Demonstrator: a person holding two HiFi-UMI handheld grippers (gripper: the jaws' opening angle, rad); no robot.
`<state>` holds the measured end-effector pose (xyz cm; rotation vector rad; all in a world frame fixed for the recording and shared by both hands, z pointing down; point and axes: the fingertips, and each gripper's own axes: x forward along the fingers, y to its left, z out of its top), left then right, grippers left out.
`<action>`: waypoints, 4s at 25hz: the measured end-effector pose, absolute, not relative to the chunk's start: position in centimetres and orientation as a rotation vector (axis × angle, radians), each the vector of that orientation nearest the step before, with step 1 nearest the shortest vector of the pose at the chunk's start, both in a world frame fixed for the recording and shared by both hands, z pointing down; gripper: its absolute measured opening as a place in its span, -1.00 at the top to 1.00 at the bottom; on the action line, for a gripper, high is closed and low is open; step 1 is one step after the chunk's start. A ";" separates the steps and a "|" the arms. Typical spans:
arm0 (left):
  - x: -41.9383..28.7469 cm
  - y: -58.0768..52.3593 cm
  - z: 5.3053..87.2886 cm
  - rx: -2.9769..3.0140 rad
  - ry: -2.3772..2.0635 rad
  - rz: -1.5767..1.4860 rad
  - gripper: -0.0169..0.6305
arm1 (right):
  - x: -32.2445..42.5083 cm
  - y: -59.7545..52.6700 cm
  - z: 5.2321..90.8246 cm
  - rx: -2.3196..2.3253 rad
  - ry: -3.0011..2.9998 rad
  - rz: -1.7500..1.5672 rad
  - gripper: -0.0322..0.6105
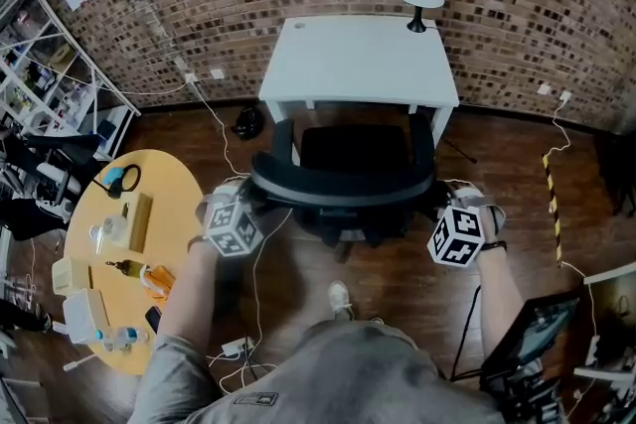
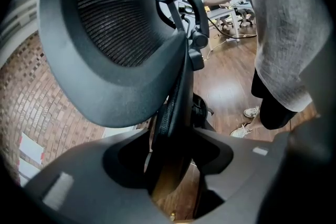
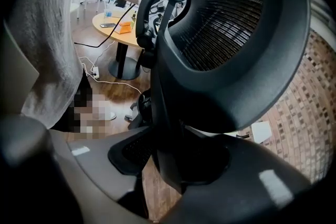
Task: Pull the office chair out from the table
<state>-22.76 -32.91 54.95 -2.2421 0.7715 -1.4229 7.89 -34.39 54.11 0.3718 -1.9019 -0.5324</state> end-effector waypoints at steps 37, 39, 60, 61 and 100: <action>-21.6 -17.1 54.7 -2.191 0.798 -1.390 0.27 | 8.8 -18.6 53.9 0.431 -1.912 -0.548 0.27; -21.7 -16.3 54.8 -2.192 0.785 -1.380 0.27 | 8.7 -17.7 54.0 0.444 -1.907 -0.541 0.26; -22.4 -8.8 54.6 -2.191 0.709 -1.346 0.27 | 8.0 -8.8 53.9 0.519 -1.878 -0.501 0.24; -22.5 -8.5 54.6 -2.192 0.711 -1.348 0.27 | 8.0 -8.5 54.0 0.517 -1.879 -0.502 0.24; -21.3 -1.2 54.5 -2.191 0.901 -1.340 0.22 | 8.8 -3.2 53.4 0.612 -1.973 -0.599 0.10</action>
